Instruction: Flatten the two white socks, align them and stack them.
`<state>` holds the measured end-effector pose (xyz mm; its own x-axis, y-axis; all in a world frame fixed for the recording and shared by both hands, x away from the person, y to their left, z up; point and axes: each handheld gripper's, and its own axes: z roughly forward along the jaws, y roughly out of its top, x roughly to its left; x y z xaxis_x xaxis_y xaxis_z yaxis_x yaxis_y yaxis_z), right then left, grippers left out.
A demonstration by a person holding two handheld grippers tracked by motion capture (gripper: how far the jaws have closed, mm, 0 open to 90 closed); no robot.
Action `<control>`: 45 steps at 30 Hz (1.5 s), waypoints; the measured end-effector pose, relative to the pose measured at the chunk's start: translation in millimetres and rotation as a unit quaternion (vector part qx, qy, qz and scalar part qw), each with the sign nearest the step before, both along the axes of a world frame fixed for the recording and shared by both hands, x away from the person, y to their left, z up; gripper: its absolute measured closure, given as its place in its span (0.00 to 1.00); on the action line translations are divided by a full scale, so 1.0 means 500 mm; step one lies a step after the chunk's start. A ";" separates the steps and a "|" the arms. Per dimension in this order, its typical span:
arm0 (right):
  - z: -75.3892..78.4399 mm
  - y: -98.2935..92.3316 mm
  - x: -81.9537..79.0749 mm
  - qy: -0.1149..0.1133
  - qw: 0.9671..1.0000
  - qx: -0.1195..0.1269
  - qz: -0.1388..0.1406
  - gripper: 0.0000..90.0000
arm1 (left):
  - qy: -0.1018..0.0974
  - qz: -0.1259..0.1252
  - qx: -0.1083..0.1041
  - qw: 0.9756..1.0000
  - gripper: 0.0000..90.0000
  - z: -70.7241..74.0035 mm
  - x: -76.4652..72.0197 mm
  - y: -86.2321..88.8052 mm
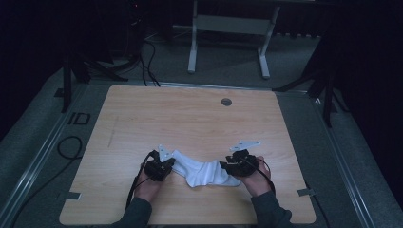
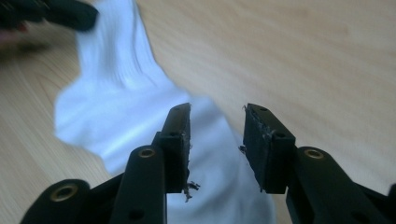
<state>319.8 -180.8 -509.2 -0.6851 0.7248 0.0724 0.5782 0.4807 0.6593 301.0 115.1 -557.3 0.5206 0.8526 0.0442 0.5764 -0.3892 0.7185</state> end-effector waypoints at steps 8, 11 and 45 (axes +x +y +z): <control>-0.066 -0.005 -0.010 0.047 0.998 -0.011 -0.040 0.70 | -0.001 0.002 0.000 1.000 1.00 0.000 -0.001 -0.001; -0.073 0.000 -0.011 0.040 0.998 -0.018 -0.045 0.79 | 0.000 0.002 0.000 1.000 1.00 0.000 -0.002 -0.001; -0.035 -0.086 0.018 -0.018 0.994 -0.035 -0.105 0.98 | 0.009 0.004 0.015 1.000 1.00 0.003 -0.016 -0.008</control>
